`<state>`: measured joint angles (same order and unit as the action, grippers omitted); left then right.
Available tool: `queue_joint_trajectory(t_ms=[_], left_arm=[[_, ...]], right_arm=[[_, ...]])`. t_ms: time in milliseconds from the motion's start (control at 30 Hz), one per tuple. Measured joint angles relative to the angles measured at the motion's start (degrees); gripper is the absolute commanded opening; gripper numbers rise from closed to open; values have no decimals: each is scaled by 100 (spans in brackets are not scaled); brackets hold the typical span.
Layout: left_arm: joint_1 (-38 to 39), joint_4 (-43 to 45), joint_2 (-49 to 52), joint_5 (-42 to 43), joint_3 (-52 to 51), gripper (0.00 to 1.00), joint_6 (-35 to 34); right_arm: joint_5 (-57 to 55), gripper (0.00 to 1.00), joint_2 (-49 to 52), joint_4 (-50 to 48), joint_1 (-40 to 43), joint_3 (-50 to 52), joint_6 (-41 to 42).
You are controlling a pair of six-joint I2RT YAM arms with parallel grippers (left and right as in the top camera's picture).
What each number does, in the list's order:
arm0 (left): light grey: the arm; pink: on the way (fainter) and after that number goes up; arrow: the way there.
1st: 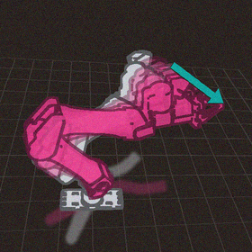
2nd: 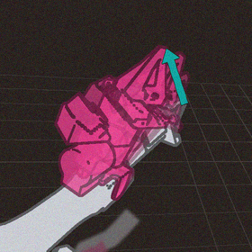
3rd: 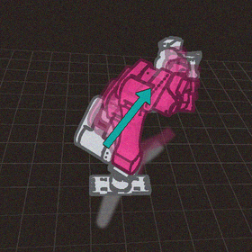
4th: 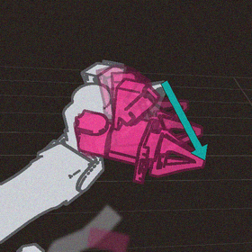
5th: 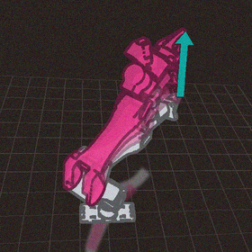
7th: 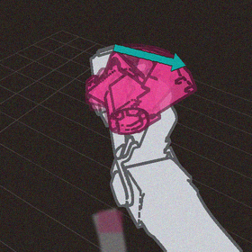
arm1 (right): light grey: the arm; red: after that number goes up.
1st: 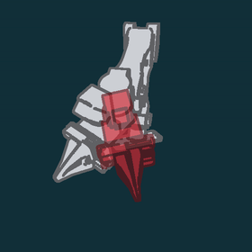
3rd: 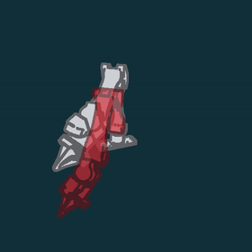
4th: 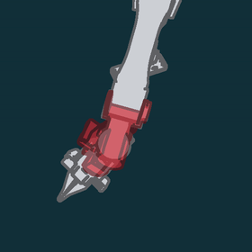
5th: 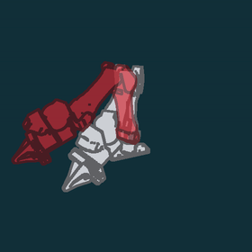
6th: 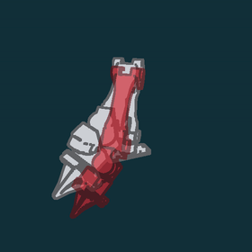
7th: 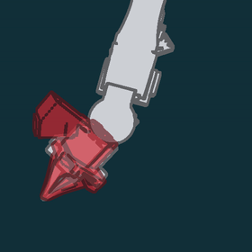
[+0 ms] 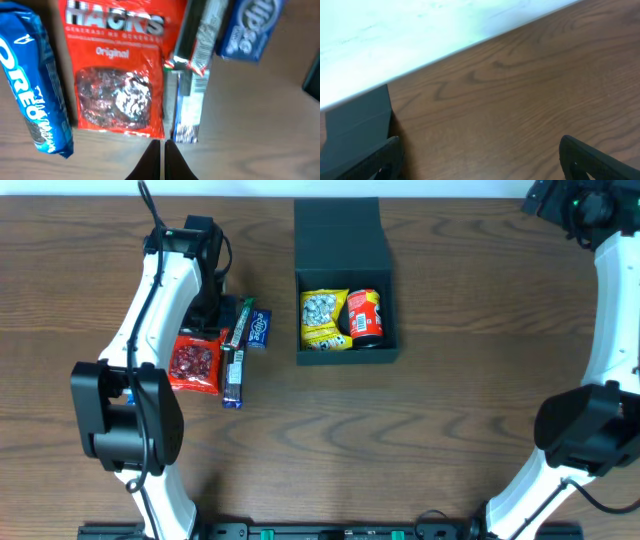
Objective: Pack container
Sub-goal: 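Move the left gripper to the red Hacks bag and grasp it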
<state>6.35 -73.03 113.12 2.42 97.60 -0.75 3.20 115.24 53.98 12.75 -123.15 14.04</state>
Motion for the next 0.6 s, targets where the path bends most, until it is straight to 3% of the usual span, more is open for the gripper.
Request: queue_joint_trajectory(t_ms=[233,333,400,533,600], left_arm=[[-573,833,-1143,717,-1320,7,625],[-1005,1235,-1523,881,-1915,24,734],[-1165,1475,-1574,951,-2149,43,758],[-1191,1980,-1567,955,-2476,66,817],[-1189,2184,-1545,953,-2564,83,852]], right_arm=[[0,99,0,125,-7,0,0],[0,99,0,144,-7,0,0],[2,99,0,149,-7,0,0],[2,99,0,197,-7,0,2],[2,99,0,234,-7,0,0]])
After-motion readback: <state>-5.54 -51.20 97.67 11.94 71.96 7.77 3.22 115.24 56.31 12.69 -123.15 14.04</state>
